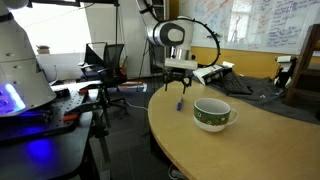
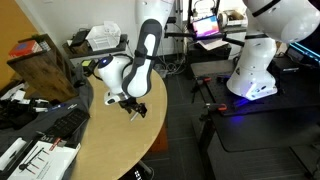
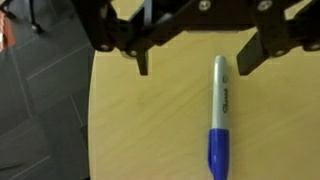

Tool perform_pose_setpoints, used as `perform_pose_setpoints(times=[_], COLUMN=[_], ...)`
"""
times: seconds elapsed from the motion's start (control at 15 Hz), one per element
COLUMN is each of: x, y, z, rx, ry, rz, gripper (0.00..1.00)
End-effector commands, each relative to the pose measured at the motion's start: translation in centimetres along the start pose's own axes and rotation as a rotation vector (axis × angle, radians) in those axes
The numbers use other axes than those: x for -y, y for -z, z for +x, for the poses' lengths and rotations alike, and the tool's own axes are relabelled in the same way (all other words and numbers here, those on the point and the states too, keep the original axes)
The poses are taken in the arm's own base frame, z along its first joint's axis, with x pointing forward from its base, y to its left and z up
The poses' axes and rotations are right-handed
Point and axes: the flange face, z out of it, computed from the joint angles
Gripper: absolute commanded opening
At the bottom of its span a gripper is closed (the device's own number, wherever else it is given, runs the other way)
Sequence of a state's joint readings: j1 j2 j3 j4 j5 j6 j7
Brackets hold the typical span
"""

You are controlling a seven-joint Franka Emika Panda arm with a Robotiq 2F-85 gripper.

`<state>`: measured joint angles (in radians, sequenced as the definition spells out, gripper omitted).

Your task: Put the marker in the mug

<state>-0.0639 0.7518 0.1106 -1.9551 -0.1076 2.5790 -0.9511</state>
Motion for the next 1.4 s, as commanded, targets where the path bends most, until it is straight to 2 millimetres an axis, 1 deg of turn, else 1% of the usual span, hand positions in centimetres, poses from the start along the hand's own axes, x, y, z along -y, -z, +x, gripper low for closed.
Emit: perform_pose_setpoints(times=[0.0, 0.07, 0.13, 0.2, 0.27, 0.33, 0.53, 0.87, 0.93, 1.0, 1.07, 1.2, 1.33], x=[-2.0, -2.5, -2.9, -3.2, -3.4, -3.5, -3.3, -2.7, -2.7, -2.8, -2.8, -3.2, -4.0], y=[-1.1, -1.4, -1.7, -2.0, -2.2, -2.3, -2.6, -2.3, -2.1, -1.9, -1.5, -0.5, 0.7], z=[0.0, -0.1, -0.2, -0.3, -0.3, -0.3, -0.4, -0.2, -0.2, -0.2, -0.3, -0.9, -1.7], rx=[-0.015, -0.012, -0.011, -0.014, -0.013, -0.014, -0.010, -0.024, -0.038, -0.057, -0.088, -0.151, -0.239], ry=[-0.045, -0.049, -0.051, -0.055, -0.057, -0.056, -0.069, -0.088, -0.084, -0.075, -0.068, -0.063, -0.007], rz=[0.007, 0.009, 0.010, 0.012, 0.012, 0.012, 0.005, 0.007, 0.011, 0.011, 0.014, 0.008, 0.009], gripper=[1.00, 0.99, 0.93, 0.74, 0.71, 0.65, 0.40, 0.02, 0.00, 0.04, 0.05, 0.05, 0.05])
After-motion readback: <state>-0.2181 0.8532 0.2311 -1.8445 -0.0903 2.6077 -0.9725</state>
